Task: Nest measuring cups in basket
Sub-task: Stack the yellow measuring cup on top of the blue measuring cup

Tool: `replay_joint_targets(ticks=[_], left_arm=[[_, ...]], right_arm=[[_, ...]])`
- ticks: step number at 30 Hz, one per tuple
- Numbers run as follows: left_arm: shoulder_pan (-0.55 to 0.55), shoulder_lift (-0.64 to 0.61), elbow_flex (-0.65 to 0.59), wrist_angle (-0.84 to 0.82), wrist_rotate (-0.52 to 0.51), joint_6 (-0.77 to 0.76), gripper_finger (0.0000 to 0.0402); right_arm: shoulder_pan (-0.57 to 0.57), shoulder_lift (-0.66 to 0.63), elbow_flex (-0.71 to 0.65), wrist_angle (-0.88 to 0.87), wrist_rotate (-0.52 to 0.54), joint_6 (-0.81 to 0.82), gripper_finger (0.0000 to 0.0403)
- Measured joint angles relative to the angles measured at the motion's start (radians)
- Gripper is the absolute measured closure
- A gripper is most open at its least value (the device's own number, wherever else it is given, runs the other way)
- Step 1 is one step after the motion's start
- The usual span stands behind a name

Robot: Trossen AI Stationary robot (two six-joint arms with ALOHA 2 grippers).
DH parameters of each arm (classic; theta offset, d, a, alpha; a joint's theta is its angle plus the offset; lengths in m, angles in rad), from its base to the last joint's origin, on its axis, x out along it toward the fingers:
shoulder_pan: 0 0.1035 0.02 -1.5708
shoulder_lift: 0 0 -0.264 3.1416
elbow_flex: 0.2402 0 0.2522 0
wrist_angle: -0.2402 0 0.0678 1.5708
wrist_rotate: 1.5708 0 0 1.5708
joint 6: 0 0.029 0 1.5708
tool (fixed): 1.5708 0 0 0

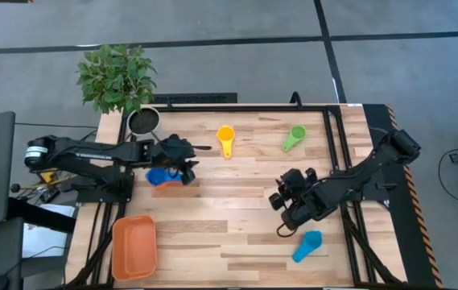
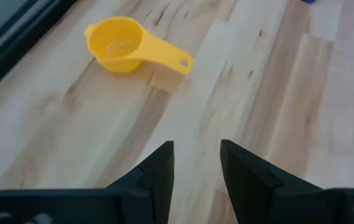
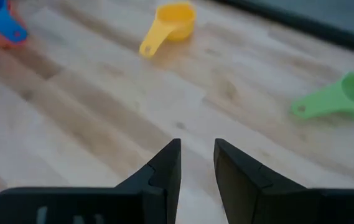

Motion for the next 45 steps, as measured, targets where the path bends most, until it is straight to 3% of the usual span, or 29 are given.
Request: replay_joint_targets(ticks=[3, 10, 13, 17, 20, 23, 25, 30, 35, 45], left_arm=[[0.008, 0.057, 0.025, -0.003, 0.005, 0.015, 0.0283], [0.018, 0.152, 0.068, 0.084, 0.003, 0.146, 0.0283], [0.049, 0.200, 0.094, 0.174, 0.010, 0.193, 0.0283], [0.073, 0.252, 0.126, 0.176, 0.038, 0.163, 0.0283], [0.065, 0.257, 0.129, 0.136, 0.040, 0.141, 0.0283], [0.043, 0.238, 0.129, 0.024, 0.028, 0.095, 0.0283], [0.025, 0.214, 0.129, -0.052, 0.019, 0.065, 0.0283], [-0.039, 0.165, 0.128, -0.232, -0.090, -0.006, 0.0283], [-0.097, 0.147, 0.128, -0.281, -0.161, -0.048, 0.0283], [-0.138, 0.149, 0.128, -0.284, -0.187, -0.072, 0.0283]], right_arm=[[-0.067, 0.024, -0.015, 0.037, 0.037, -0.032, 0.0281], [-0.285, 0.042, -0.018, 0.141, -0.113, -0.230, 0.0226], [-0.339, 0.041, -0.018, 0.244, -0.127, -0.324, 0.0195], [-0.439, 0.059, -0.017, 0.436, -0.130, -0.423, 0.0167], [-0.524, 0.123, -0.018, 0.646, -0.231, -0.557, 0.0164], [-0.599, 0.206, -0.017, 0.886, -0.399, -0.676, 0.0170], [-0.642, 0.264, -0.017, 0.973, -0.499, -0.689, 0.0176], [-0.732, 0.384, -0.017, 1.081, -0.633, -0.635, 0.0184], [-0.764, 0.500, -0.014, 1.206, -0.788, -0.587, 0.0185], [-0.764, 0.558, 0.020, 1.259, -0.821, -0.591, 0.0183]])
